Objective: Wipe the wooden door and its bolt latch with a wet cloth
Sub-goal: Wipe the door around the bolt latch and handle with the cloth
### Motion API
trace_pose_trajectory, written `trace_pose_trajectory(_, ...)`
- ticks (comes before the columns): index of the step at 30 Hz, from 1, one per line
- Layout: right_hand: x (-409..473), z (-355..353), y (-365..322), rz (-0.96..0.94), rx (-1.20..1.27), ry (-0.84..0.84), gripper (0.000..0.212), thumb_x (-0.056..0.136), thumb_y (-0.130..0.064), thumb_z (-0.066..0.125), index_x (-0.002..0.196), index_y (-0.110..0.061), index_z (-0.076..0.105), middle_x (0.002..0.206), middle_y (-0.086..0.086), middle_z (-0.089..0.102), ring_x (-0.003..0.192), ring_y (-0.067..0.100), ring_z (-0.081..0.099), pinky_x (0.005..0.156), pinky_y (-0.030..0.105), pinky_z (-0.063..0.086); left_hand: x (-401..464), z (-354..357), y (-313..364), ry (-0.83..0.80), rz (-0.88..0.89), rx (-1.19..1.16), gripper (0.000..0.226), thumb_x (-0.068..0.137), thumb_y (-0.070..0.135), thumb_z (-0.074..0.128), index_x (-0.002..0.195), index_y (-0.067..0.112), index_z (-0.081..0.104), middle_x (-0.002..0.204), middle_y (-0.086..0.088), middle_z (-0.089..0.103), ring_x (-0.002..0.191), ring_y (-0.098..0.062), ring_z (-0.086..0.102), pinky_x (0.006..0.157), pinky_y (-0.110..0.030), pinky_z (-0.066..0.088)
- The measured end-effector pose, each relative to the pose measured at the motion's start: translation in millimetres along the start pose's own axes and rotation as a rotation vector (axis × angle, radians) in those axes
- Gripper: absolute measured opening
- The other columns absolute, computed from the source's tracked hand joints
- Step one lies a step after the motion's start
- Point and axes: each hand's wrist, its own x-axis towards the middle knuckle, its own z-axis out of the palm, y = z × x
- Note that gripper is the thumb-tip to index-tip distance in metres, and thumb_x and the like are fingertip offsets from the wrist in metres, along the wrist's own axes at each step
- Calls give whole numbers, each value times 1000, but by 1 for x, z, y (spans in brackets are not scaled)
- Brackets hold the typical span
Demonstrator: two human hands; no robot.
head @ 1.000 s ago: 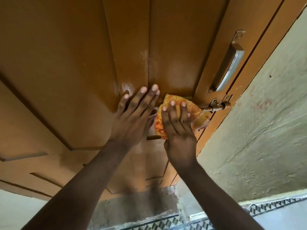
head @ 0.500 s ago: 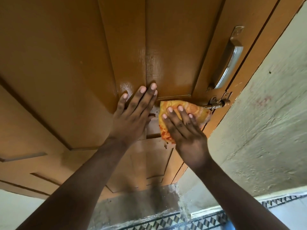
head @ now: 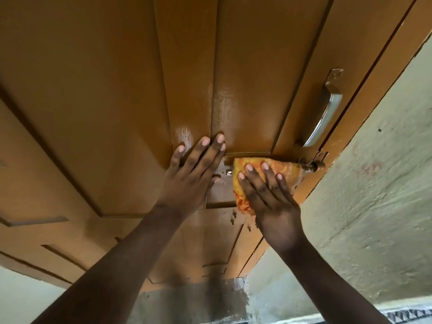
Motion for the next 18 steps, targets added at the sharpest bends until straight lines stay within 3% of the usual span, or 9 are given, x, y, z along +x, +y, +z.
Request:
trace_pose_trajectory(4,16,12,-21,11,48,46,63,99,-27,46,157,-13,29,163,10,31,154,34,19,125,48,15,0,-1,1,-10,-7,-35,69,111,47,29,167,14,6,173,-4,-3,160,-25,-11,125,-49,-8)
trace_pose_trajectory(6,7,15,-6,-84,56,72,53,105,-22,40,157,-15,33,161,8,35,153,32,25,123,46,22,2,-3,1,-18,-10,-48,69,111,48,28,167,14,6,173,-3,-3,160,-25,-12,125,-49,-9)
trace_pose_trajectory(9,-7,12,29,-220,3,101,51,104,-28,53,152,-16,42,157,6,42,147,29,36,116,45,38,1,-2,2,-17,-17,-23,71,111,51,29,167,15,4,174,-3,2,159,-25,-5,125,-49,-7)
trace_pose_trajectory(11,-9,9,36,-200,-16,113,49,104,-32,53,150,-16,44,155,7,45,145,29,40,113,47,43,1,-1,3,-17,-14,-21,73,110,51,32,167,15,4,174,-3,3,158,-25,-3,126,-50,-9)
trace_pose_trajectory(15,1,21,7,-95,21,166,52,103,-35,50,151,-17,43,156,6,45,146,31,38,115,50,37,1,-2,4,-14,-28,6,72,111,49,32,167,13,4,174,-3,-7,160,-25,-13,126,-50,-13)
trace_pose_trajectory(18,-3,29,12,-151,7,199,49,103,-30,54,150,-20,46,156,3,45,146,27,38,114,45,35,3,-5,4,-51,-30,-5,72,111,50,28,167,13,1,173,-4,-16,158,-25,-21,126,-50,-17)
